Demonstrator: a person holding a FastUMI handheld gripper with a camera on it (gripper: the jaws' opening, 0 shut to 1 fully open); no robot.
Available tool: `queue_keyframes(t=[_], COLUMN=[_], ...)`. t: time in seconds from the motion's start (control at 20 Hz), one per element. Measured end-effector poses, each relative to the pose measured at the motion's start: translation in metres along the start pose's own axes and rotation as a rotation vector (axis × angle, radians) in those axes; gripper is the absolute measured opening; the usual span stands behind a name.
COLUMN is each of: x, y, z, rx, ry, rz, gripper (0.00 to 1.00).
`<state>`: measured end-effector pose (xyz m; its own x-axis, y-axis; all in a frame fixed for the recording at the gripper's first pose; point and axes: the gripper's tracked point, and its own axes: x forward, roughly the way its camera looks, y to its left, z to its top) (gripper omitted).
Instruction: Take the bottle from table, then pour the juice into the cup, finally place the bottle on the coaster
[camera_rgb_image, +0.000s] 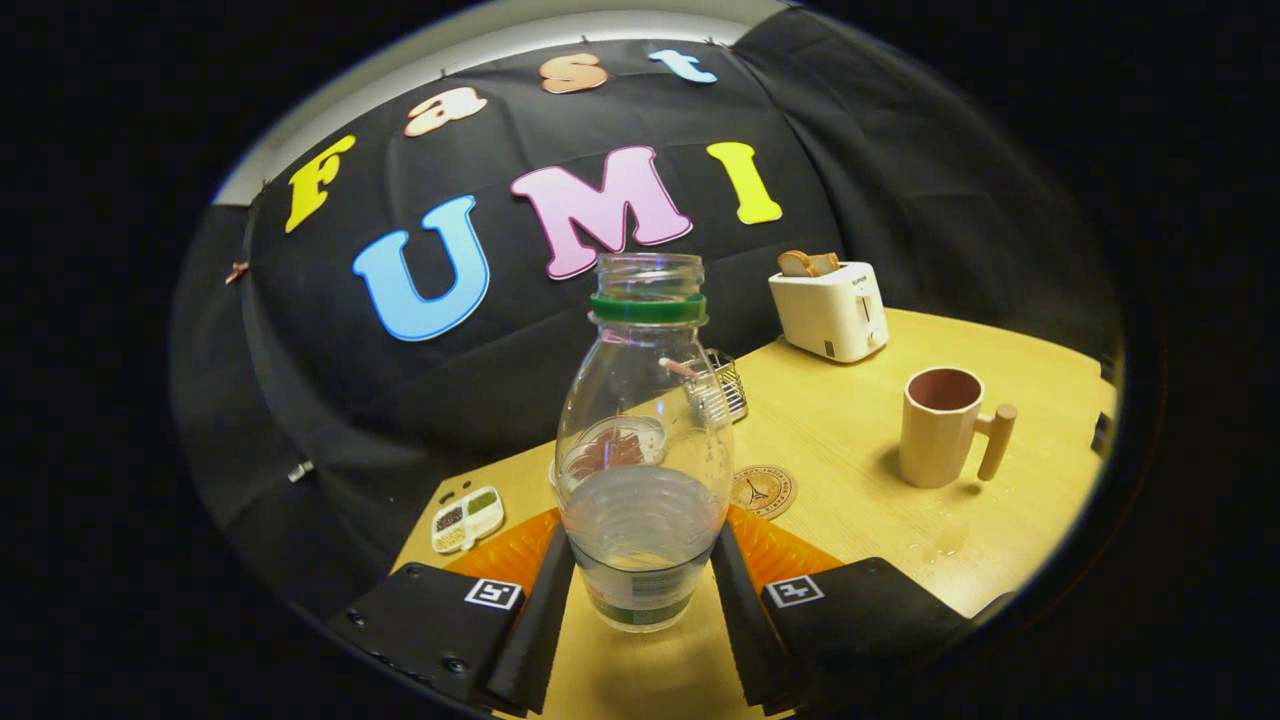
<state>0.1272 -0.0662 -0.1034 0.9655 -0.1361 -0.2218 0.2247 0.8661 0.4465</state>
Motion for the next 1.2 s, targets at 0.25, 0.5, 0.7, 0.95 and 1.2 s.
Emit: queue_keyframes(t=[0.25,0.5,0.7,0.95,1.2], x=[-0.001,0.012,0.025,0.044,0.053], y=[-0.004,-0.018,-0.039,-0.074,-0.102], z=[0.019,0.034,0.045,0.048,0.048], rx=[0.178,0.329,0.46,0.625,0.762], ry=[0.047,0.105,0.12,0.125,0.14], rz=[0.029,0.047,0.052,0.018,-0.052], gripper=[0.73,0.73,0.73,0.73,0.72])
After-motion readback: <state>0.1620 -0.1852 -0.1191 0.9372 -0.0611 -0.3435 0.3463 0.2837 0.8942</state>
